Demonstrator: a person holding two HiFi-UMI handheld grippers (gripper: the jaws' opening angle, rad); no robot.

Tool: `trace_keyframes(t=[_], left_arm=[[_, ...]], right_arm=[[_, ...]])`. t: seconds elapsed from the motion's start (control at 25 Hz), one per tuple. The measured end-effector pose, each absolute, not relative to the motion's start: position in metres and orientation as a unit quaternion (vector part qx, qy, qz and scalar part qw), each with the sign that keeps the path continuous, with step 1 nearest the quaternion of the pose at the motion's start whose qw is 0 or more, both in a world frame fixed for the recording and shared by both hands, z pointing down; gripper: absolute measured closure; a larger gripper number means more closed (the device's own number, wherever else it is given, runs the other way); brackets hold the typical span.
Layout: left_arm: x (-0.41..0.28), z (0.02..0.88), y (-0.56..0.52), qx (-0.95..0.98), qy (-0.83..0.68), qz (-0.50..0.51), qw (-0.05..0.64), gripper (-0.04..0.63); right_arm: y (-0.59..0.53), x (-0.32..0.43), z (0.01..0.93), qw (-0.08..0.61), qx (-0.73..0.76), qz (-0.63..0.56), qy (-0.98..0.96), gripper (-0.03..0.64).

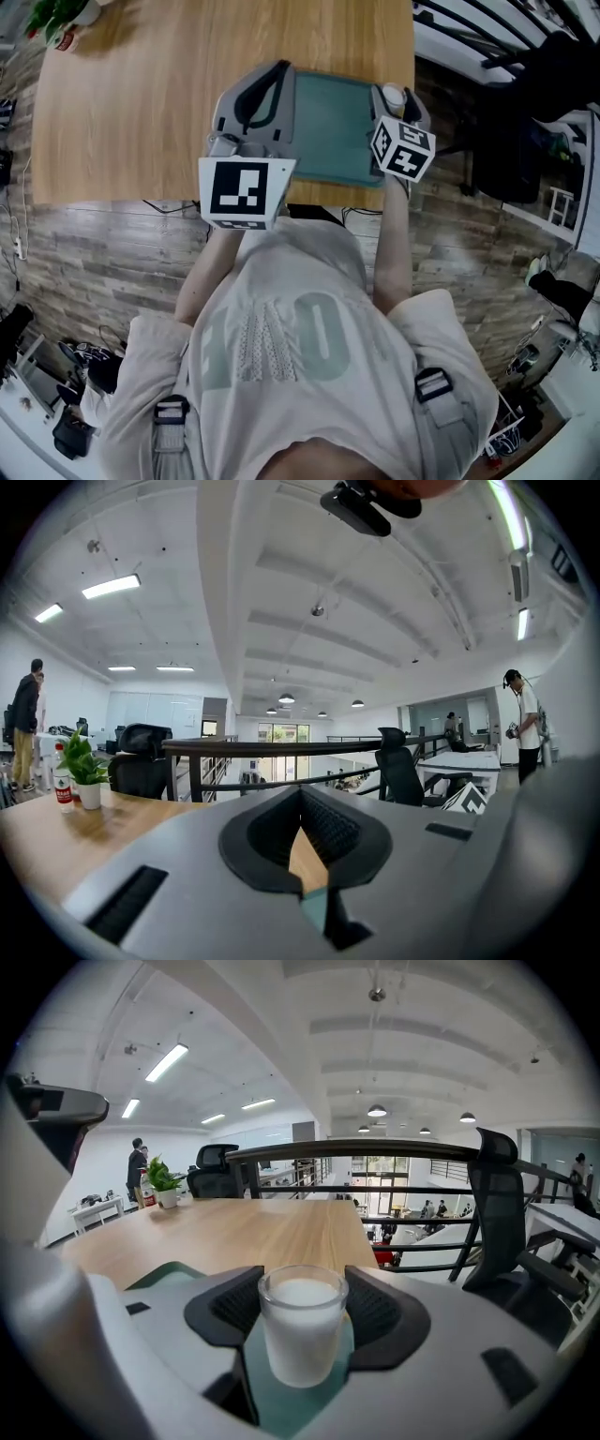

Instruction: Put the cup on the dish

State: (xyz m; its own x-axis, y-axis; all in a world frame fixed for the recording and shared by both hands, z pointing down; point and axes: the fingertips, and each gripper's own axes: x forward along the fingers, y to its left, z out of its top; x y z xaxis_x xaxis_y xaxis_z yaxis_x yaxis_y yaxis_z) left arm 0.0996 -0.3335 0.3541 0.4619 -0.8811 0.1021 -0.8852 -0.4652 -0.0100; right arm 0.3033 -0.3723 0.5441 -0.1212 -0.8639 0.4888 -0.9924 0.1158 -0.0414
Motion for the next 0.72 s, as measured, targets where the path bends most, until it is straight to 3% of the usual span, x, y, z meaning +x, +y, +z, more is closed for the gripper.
trace_keyframes(t=[0.72], left_arm=[[0.083,0.368,-0.337,0.835,-0.546,0.054,0.036,0.588]], right_arm=[[-0.362,0.295,0.561,0.173,0.627,0.166,-0.741,0.341]])
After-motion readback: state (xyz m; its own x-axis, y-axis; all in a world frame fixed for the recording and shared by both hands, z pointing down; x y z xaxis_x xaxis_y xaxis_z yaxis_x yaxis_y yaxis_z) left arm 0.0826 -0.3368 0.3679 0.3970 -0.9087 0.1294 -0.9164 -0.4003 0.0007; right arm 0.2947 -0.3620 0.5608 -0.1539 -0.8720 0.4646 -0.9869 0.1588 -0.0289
